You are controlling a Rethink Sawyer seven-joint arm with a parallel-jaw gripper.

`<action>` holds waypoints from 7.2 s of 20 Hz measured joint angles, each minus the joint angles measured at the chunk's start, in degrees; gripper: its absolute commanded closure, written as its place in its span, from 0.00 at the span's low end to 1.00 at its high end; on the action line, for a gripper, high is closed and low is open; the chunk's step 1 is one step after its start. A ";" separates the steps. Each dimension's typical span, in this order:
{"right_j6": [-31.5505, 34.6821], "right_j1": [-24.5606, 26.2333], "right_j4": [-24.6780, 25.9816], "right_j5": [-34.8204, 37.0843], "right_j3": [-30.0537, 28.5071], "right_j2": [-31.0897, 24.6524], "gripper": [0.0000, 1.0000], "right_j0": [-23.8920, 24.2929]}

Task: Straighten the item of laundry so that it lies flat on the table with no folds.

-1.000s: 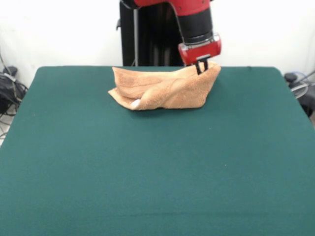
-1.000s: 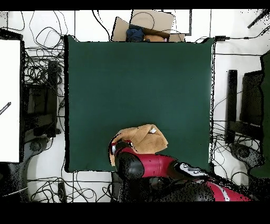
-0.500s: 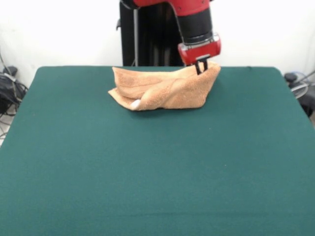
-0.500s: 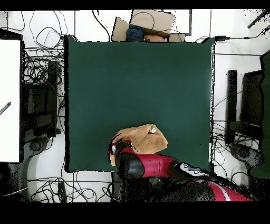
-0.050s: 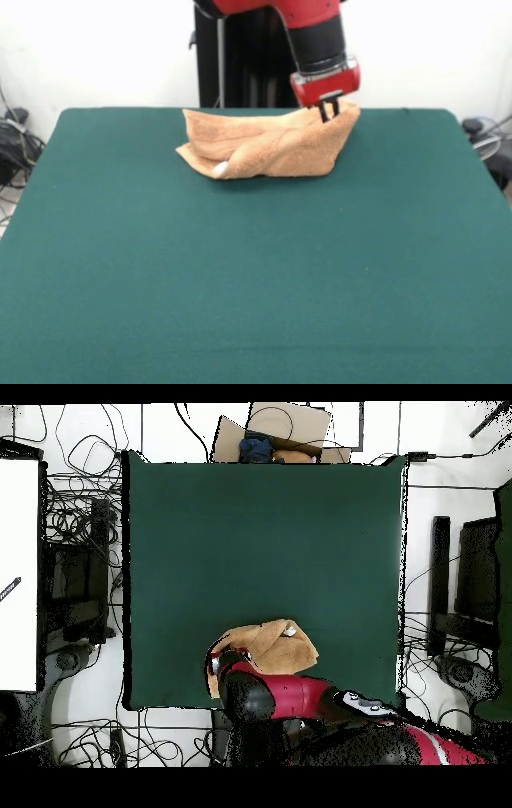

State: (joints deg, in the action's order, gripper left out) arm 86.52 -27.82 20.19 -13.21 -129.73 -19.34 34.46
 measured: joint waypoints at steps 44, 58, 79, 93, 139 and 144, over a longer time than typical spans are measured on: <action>0.00 1.10 -6.17 -6.13 -1.20 -2.01 1.00 -3.95; 0.00 11.74 -6.54 -6.16 -2.66 -2.03 1.00 -5.47; 0.20 11.66 -9.11 -9.37 -6.65 -2.32 1.00 -7.53; 0.20 1.19 -10.40 0.47 -13.73 -5.53 1.00 -1.77; 0.20 -12.86 -10.40 5.32 -11.39 9.84 1.00 -11.78; 0.20 -12.69 -10.38 4.00 -9.88 11.37 1.00 -12.49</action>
State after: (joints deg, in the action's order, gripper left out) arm 86.72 -40.51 9.81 -9.21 -139.61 -7.97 21.96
